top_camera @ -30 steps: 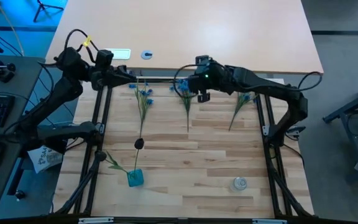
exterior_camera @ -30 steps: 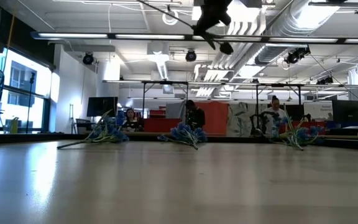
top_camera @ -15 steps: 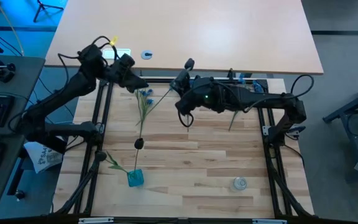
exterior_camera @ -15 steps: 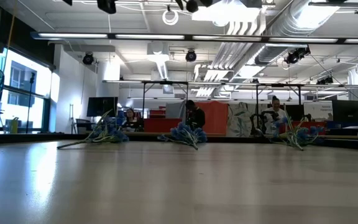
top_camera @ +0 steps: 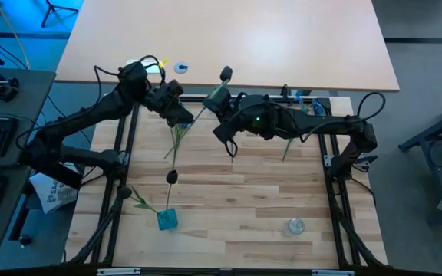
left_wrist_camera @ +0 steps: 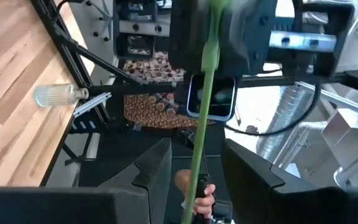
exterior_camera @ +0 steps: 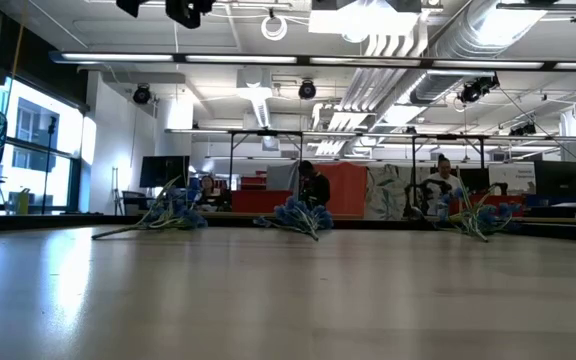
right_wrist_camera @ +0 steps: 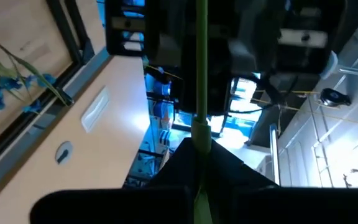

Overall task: Sort flowers into vase by color
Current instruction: Put the black flower into the blue vase

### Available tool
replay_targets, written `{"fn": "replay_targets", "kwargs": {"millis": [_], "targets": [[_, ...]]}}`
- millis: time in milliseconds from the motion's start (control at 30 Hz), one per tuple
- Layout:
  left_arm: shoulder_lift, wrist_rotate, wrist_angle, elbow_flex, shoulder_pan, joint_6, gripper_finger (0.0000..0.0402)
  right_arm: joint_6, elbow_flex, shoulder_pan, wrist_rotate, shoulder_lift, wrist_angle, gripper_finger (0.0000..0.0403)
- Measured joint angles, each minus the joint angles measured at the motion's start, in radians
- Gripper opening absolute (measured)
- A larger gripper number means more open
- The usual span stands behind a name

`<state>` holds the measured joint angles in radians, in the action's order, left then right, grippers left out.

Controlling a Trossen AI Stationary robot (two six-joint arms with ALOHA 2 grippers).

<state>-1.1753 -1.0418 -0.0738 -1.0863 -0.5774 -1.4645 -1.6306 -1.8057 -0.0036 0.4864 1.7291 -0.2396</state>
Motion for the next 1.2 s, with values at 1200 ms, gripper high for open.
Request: {"fn": "replay_targets", "kwargs": {"millis": [1200], "targets": [[-0.022, 0.070, -0.016, -0.004, 0.050, 0.038, 0.0001, 0.183, 0.002, -0.005, -0.076, 0.025, 0.123, 0.0038]]}}
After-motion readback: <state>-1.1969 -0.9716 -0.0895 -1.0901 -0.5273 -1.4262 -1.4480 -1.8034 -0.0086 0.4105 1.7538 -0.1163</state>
